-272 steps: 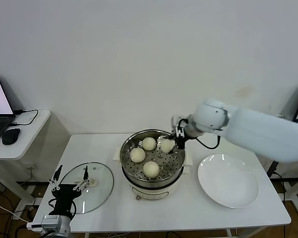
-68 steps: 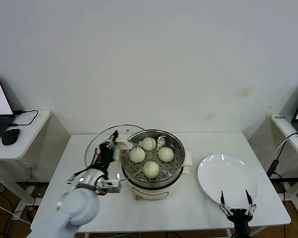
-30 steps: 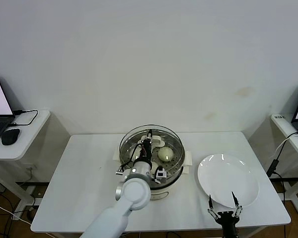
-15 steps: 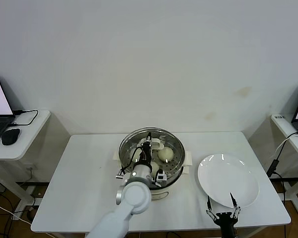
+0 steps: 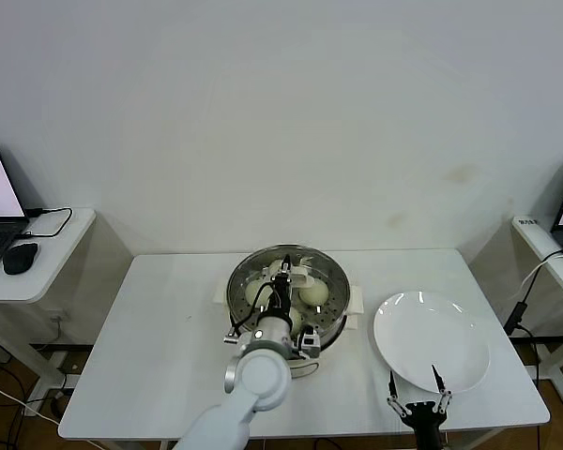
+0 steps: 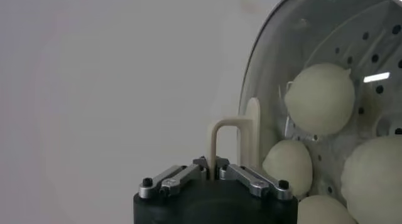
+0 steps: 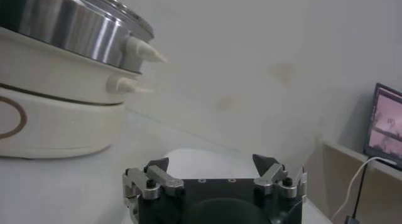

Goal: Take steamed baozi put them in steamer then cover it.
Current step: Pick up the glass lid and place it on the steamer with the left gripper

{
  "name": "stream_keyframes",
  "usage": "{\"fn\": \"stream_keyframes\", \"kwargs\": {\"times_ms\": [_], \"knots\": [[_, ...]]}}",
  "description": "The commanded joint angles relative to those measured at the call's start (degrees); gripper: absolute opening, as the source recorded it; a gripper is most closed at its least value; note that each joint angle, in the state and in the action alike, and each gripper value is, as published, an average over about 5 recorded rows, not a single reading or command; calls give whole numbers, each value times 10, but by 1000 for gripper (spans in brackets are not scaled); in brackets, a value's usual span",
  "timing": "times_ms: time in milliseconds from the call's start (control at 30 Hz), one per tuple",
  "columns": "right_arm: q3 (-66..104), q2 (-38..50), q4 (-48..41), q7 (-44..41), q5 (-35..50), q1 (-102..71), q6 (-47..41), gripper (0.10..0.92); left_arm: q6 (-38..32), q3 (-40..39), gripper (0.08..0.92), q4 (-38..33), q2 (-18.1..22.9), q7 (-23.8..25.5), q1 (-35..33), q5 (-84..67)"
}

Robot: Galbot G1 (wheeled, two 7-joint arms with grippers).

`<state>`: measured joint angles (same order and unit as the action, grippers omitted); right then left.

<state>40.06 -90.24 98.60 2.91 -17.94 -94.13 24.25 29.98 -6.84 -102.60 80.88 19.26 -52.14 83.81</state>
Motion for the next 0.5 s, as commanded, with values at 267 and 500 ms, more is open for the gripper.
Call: {"fn": "stream_keyframes", "kwargs": {"times_ms": [267,500], "knots": [[-5,1,-2,0,0,0,0,823,-2,0,137,7,12,-12,-4,0],[-5,2,0,-1,0,0,0,823,-3,2,181,-6,10,-15,-3,-2]]}}
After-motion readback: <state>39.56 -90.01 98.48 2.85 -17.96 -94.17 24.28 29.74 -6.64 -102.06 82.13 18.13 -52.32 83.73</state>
